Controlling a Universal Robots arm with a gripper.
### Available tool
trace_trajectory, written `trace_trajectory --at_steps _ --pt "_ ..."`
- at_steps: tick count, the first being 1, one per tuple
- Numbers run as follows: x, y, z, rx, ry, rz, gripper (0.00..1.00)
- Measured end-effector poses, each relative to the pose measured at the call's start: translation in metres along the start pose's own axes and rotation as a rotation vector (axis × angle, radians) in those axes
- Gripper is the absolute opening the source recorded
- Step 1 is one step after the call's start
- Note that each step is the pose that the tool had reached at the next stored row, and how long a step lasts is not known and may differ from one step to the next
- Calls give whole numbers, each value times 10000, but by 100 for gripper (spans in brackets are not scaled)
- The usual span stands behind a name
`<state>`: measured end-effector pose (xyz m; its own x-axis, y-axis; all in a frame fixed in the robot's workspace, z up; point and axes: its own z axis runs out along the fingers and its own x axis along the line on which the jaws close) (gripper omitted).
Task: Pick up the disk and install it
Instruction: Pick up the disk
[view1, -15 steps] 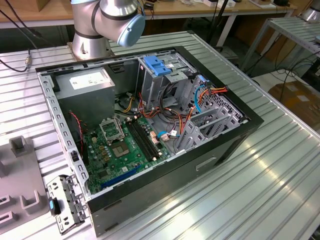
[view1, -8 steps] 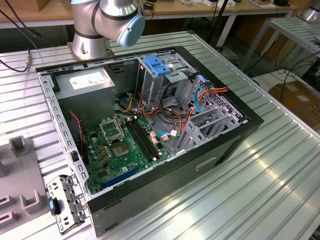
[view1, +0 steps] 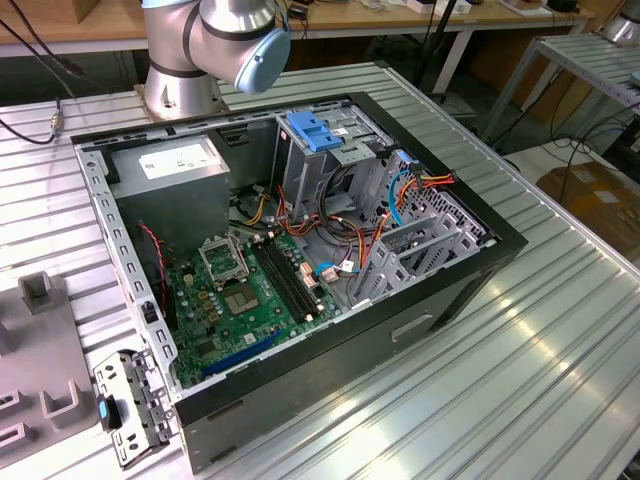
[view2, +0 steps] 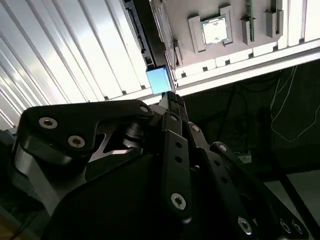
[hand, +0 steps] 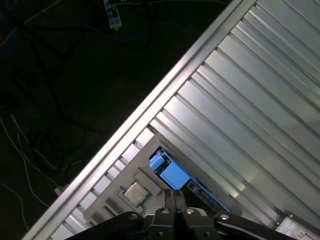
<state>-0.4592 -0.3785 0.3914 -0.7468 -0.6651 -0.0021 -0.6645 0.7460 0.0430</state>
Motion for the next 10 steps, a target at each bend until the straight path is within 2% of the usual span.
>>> trace_trajectory --at_steps 2,10 --pt "0 0 0 -1 26 -599 11" --pt "0 0 0 -4 76 -1763 11"
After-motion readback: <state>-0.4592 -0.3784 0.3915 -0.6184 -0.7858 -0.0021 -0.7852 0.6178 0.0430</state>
